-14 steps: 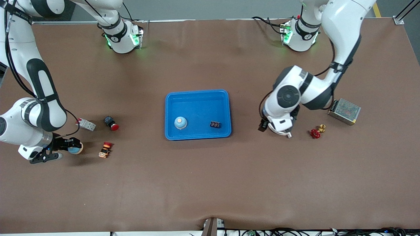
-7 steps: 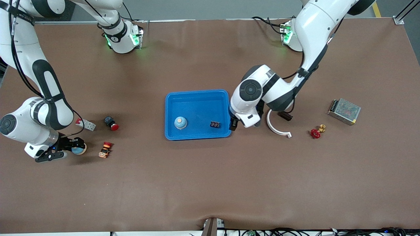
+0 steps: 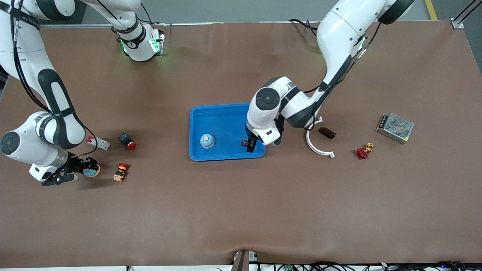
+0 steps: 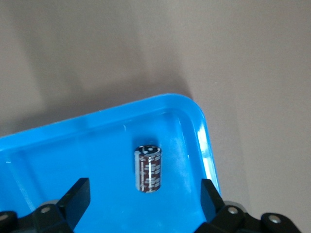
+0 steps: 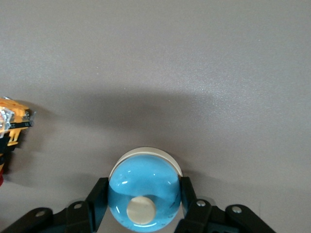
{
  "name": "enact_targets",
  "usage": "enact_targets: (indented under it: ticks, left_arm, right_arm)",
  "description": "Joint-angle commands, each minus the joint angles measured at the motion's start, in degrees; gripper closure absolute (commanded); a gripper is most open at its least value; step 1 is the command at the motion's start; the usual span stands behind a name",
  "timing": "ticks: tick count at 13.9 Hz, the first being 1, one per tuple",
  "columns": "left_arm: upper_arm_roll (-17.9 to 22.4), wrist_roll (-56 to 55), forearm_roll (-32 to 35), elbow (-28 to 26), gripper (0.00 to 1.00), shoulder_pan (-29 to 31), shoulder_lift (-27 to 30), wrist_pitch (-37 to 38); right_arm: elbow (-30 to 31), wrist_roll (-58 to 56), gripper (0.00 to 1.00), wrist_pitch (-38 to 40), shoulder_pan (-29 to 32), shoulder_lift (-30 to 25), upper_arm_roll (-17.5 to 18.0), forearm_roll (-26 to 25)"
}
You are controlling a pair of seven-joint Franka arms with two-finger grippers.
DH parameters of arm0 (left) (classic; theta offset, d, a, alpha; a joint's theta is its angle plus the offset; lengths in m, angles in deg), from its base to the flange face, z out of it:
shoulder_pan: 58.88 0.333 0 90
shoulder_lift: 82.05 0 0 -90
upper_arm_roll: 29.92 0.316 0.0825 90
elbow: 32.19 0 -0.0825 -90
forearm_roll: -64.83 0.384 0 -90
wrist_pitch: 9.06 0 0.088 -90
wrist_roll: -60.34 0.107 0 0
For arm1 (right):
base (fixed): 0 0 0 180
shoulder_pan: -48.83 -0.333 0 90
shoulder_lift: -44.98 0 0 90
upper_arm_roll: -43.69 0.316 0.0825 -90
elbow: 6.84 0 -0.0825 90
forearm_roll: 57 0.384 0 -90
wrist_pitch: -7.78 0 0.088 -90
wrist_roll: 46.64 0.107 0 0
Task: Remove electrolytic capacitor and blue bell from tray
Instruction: 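Release the bell with the right gripper while the left gripper returns to the tray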
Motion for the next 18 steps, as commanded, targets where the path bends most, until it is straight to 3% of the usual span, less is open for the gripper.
enact_targets:
  ticks: [1,4,10,18]
  left_arm:
    - [5.0,-3.1,0.8,4.5,0.0,-5.9,-3.8,-0.8]
    - [5.8,-8.9,0.9,4.6,0.0,-6.9,-5.0,-3.0]
    - [7.4,-9.9,3.9,3.8,0.0,-8.9,-5.6,-4.0]
    - [7.4,-10.1,4.4,4.0,0.0,-9.0,-6.0,-3.8]
  right_arm:
    - [-0.4,-0.2,0.0,0.1,-0.2,1.8,0.1,1.5]
    - [-1.8,-0.1,0.0,1.6,-0.6,1.3,0.0,1.3]
    - [-11.3,7.2,0.0,19.3,-3.2,0.7,-0.2,0.0]
    - [-7.8,38.1,0.0,25.1,-13.7,-6.1,0.0,-1.2]
